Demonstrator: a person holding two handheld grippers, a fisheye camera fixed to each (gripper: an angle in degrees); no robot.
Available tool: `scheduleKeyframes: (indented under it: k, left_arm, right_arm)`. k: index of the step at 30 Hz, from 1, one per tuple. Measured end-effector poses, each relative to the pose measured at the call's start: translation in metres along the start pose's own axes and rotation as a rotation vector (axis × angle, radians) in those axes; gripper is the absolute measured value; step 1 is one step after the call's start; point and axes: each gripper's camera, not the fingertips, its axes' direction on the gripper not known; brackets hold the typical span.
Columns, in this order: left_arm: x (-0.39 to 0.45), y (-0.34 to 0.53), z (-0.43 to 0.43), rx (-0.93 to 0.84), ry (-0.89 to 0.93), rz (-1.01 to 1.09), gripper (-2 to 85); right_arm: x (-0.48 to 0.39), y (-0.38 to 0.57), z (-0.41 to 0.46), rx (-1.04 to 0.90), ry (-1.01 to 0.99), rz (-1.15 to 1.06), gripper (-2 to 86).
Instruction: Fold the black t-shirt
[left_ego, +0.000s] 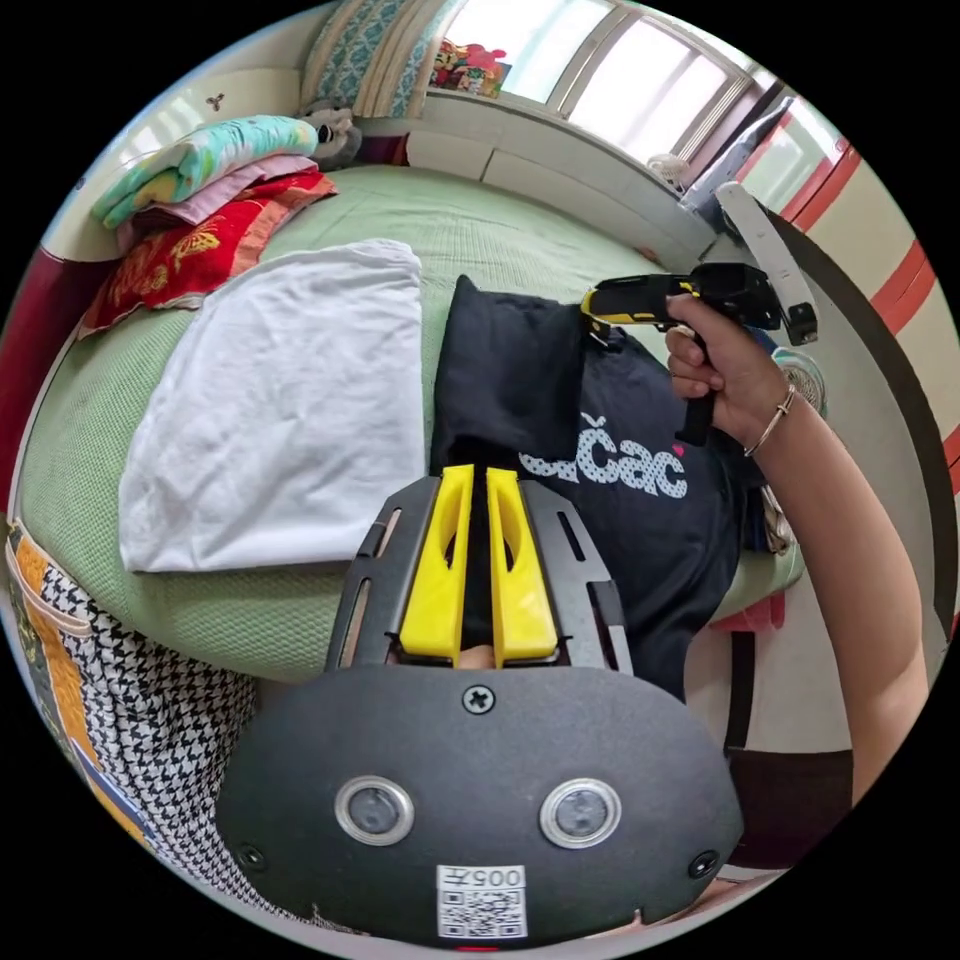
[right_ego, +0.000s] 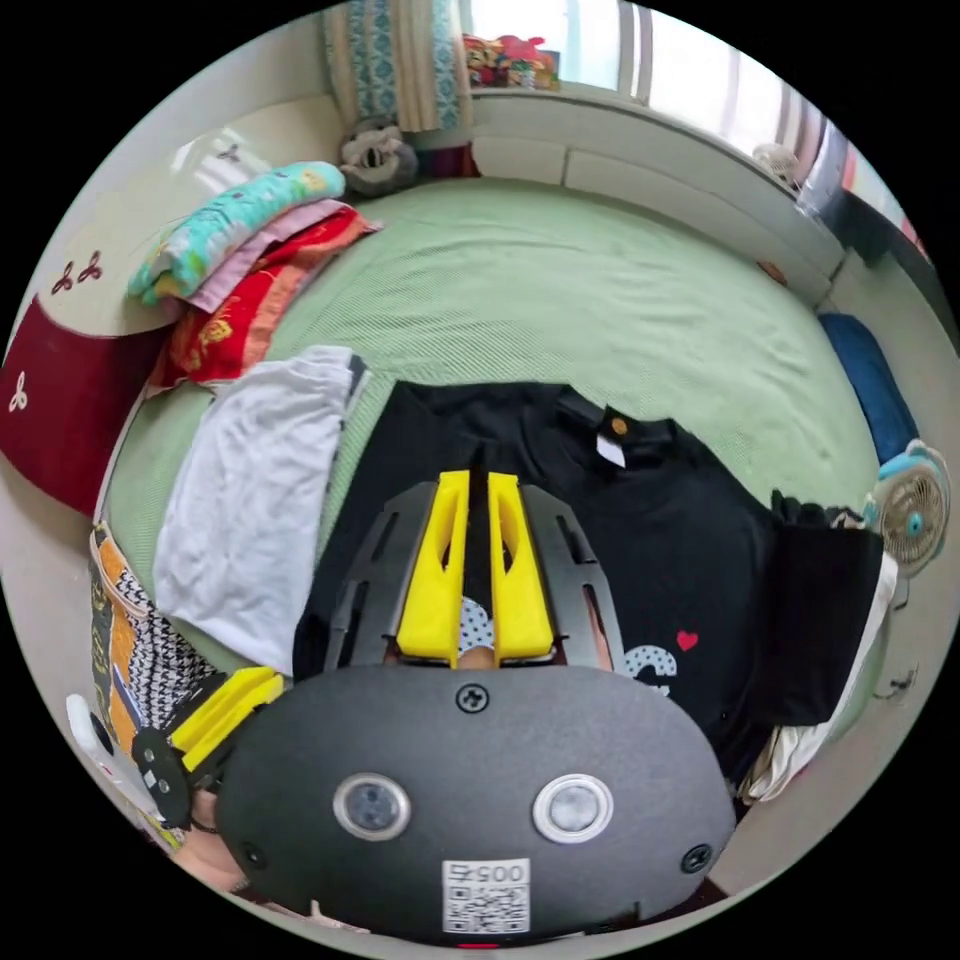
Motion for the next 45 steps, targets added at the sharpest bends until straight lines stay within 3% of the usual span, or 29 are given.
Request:
scheduleKeyframes:
  k: [5,14,23,28,32,40,45]
  left_arm:
    - [0.018,-0.015,0.019,-0.018,-0.065,0.017,4.6]
    - [0.030,-0.052,0.072,-0.126,-0.316,-0.025,4.0]
    - [0.037,-0.051,0.055,-0.007,-0.165,-0.020,0.7]
    - [0.040,-0.068,0.083,-0.091,-0.239,-0.005,1.3]
    - [0.032,-0.065,0.073,-0.036,-0.195,-0.037,0.5]
    - [0.031,-0.075,0.079,-0.027,-0.123,-0.054,-0.5]
    - [0.029,-0.076,0.085,-0.037,-0.137,-0.069,-0.5]
  right_arm:
    - [0.007,0.031,0.025,-0.040,-0.111,-0.063,5.5]
    - [-0.005,0.042,0.072,-0.093,-0.110,-0.151,6.8]
    - [0.037,-0.002,0.062,0.026,-0.071,-0.068,6.7]
    - [0.046,-0.024,0.096,-0.084,0.006,-0.011,4.9]
    - [0.036,-0.025,0.087,-0.119,0.066,0.018,3.5]
    - [-0.033,-0.072,0.073,0.052,-0.134,-0.144,6.5]
    - [-0.051,-0.112,0.135,-0.113,-0.152,-0.055,5.5]
